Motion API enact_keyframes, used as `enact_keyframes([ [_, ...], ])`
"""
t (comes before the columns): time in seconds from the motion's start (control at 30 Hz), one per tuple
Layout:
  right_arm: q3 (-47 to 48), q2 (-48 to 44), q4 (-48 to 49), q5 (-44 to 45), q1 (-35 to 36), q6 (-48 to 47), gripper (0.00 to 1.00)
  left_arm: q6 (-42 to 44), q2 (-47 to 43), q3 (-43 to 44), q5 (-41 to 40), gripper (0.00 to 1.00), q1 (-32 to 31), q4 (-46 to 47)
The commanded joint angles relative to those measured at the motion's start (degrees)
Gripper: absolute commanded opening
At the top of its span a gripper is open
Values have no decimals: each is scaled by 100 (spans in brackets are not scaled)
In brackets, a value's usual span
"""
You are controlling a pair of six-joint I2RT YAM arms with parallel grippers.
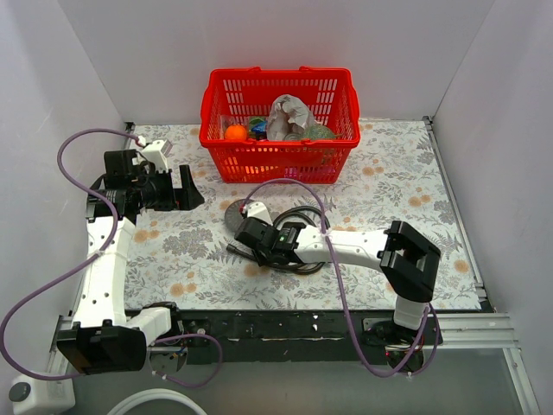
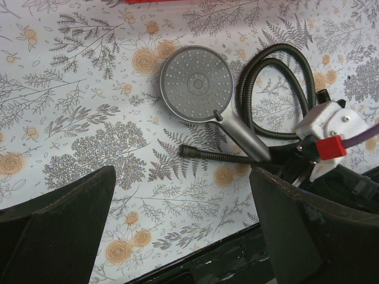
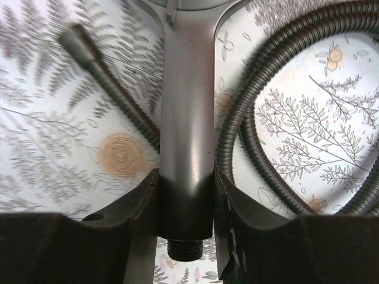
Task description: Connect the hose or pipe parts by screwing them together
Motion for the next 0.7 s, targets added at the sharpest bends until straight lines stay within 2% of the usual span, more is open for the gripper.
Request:
enact_keyframes([
  [0.0,567,-550,72,238,106,20,1,-84,-236,-36,-177,98,-19,86],
  [0.17,593,-753,239,-70,115,337,1,-515,28,157,-249,98,-19,-432],
  [0.43,997,-709,178,-53,150,451,1,-1016,361,-54,349,98,-19,-467],
  [0.63,1051,-586,116,149,185,741,1,-1358,503,-360,367,98,-19,-362],
  [0.67,1015,-603,212,254,185,820,1,-1446,476,-457,141,98,-10,-275],
])
